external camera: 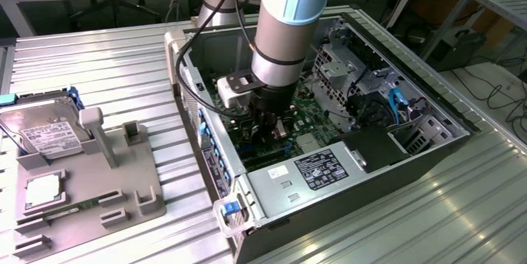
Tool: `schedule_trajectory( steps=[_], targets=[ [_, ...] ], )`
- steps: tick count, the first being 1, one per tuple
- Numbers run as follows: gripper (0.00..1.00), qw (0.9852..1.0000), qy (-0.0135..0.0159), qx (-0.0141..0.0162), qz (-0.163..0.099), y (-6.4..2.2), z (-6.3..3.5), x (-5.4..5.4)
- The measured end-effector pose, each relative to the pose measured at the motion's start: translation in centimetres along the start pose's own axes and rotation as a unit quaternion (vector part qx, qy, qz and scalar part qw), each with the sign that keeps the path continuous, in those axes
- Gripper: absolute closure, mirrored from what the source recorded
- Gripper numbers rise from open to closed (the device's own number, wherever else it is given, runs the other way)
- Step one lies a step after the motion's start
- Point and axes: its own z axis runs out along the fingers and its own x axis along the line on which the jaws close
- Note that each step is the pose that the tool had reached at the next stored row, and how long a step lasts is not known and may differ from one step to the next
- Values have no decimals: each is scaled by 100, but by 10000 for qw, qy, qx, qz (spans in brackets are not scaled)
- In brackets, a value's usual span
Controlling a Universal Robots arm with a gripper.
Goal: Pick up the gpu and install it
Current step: 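Insert the gpu into the slot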
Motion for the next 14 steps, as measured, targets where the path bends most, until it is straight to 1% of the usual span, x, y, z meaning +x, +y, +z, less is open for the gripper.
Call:
schedule_trajectory(
  steps=[5, 8, 10, 12, 14],
  targets=[
    [72, 10000, 0, 0, 0, 0, 2, 0],
    [72, 10000, 10, -5, 0, 2, 46, 3],
    [72, 10000, 7, -4, -1, 1, 77, 1],
    [72, 10000, 0, -1, 0, 1, 84, 0],
    [72, 10000, 0, -1, 0, 1, 85, 0]
  ],
)
